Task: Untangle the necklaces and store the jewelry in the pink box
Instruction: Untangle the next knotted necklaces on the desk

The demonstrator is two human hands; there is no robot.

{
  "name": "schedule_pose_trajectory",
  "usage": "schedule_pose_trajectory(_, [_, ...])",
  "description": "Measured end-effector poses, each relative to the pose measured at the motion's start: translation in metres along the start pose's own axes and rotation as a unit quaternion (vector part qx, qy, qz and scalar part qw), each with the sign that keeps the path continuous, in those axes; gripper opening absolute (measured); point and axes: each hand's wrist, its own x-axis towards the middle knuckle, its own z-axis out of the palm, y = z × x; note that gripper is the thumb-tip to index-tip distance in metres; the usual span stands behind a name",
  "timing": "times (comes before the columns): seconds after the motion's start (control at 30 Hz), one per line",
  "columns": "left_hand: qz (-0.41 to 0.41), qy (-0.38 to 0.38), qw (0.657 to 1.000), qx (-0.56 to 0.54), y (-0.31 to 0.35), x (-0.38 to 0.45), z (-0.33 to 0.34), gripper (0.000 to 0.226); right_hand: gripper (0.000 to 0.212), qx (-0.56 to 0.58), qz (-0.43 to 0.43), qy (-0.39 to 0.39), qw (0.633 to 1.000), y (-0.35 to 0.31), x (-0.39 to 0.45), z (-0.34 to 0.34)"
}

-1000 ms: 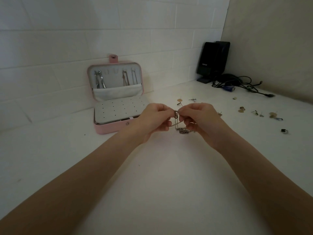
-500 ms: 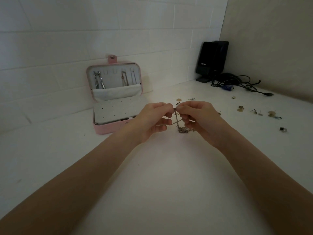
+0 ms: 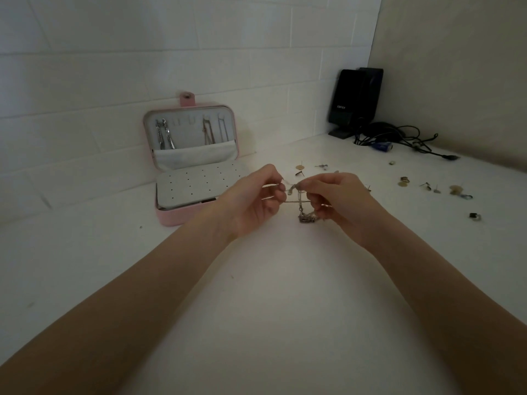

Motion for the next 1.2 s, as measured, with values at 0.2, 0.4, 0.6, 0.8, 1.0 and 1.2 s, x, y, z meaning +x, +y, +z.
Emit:
schedule_pose_trajectory(0.2, [0.054,0.013,0.991,0.121,-0.0062,-0.0032,0.0035,0.012,0.012,0.038,0.033,-0.018,0.999,0.0001,0.0010,-0.0007])
schedule_pose_trajectory(0.4, [0.078,-0.001,0.982,0.174,-0.0081,-0.0025,0.0011,0.007,0.011,0.020,0.007,-0.017,1.000,-0.0018,-0.0003,-0.0002])
schedule_pose_trajectory(0.6, [0.109,0.031,0.982,0.150,-0.0022,-0.0029,-0.0011,0.011,0.009,0.000,0.017,-0.003,1.000,-0.0011,0.0000,-0.0012])
schedule_pose_trajectory(0.8, [0.135,0.043,0.956,0.258,-0.0037,-0.0037,0.0006,0.010,0.011,-0.008,0.005,-0.004,1.000,0.0008,0.0011,-0.0009])
schedule_pose_trajectory(1.0, [0.105,-0.001,0.943,0.314,-0.0084,-0.0048,-0.0009,0.011,0.010,0.038,-0.031,-0.037,0.998,-0.0039,-0.0009,-0.0017])
schedule_pose_trajectory(1.2, [0.096,-0.002,0.959,0.268,-0.0059,-0.0060,-0.0015,0.011,0.013,0.057,-0.016,-0.048,0.997,-0.0052,-0.0007,-0.0012])
